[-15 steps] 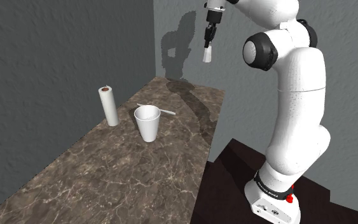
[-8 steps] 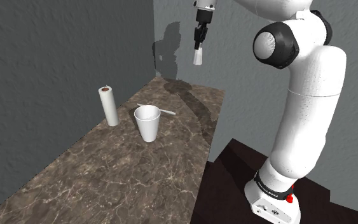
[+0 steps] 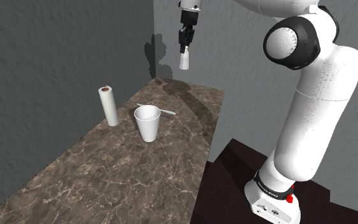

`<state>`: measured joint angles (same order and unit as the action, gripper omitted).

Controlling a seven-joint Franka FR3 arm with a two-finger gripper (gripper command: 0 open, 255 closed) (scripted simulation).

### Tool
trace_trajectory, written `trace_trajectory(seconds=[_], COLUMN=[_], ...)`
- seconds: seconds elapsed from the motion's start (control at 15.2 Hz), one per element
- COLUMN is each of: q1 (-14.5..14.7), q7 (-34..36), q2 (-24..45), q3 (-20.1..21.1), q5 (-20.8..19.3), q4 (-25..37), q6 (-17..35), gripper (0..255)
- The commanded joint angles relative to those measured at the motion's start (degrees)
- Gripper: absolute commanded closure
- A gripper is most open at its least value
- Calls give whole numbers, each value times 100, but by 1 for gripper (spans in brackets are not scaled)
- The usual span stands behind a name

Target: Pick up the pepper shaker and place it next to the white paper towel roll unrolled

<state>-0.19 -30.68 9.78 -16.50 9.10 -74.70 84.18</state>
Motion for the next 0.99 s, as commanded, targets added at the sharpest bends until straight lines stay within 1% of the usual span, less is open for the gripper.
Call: trace_trajectory(seconds=[0.0, 0.46, 0.92], q1=[180, 754, 1282], q7=[293, 1218, 2105], q2=[-35, -54, 260], q3=[115, 488, 839], q5=[-31, -110, -151], q4=[-46, -79, 339], q6=[52, 180, 175], gripper=[255, 255, 255])
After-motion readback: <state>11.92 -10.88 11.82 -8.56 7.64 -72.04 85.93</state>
